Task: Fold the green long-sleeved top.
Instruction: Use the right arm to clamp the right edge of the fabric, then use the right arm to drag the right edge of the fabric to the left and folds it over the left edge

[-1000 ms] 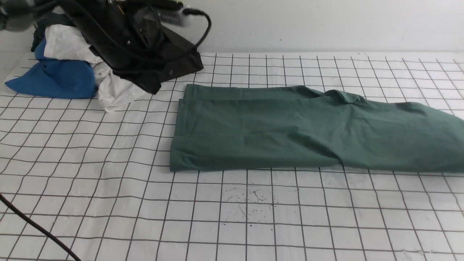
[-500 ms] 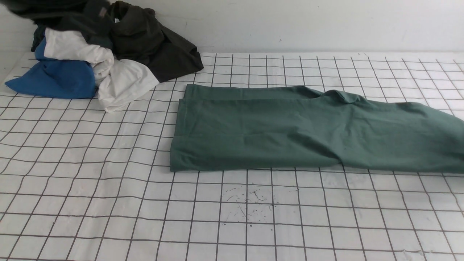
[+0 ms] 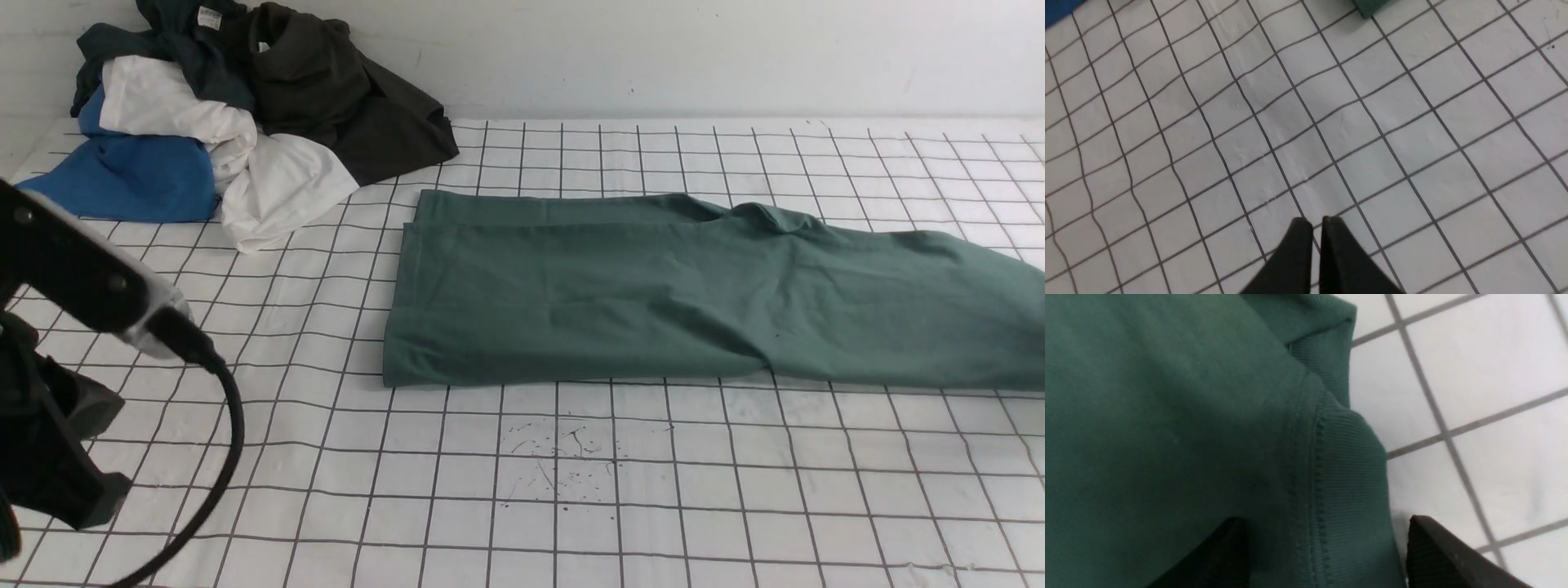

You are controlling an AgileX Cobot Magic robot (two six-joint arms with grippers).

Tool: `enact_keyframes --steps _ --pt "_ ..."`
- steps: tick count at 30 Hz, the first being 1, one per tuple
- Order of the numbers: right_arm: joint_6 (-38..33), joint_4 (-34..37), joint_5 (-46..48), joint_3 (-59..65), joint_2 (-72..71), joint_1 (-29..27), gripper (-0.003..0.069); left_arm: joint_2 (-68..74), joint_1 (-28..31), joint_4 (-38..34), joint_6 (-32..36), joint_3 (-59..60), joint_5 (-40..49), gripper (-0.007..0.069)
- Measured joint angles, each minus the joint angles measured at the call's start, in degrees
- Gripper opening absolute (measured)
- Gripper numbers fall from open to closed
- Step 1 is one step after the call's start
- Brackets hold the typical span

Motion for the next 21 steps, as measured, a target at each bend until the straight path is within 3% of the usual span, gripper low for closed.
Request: enact_keyframes --steps 3,10,13,17,21 --pt "-1.12 2.79 -0.61 -0.06 0.36 0.00 0.0444 -1.33 0.00 0.12 0.05 3.04 -5.34 0.0015" --pt "-7.00 4.18 -0.97 0.20 -0.11 -0.19 0.0083 -1.83 0.00 0.13 0.26 5.12 -10.95 0.0015" --pt "-6.25 0.78 -0.86 0.53 -2.41 -0.32 0.0027 -1.83 0.00 -0.32 0.26 5.12 -10.95 0.0015" --pt "-1.35 -7.30 -1.59 0.63 -8.97 -1.65 0.0022 -1.83 0.00 -2.82 0.26 5.12 -11.00 0.0015" --pt "2.26 -10.56 -3.34 0.63 -13.94 -2.31 0.0022 -1.83 0.00 -5.01 0.26 5.12 -11.00 0.0015"
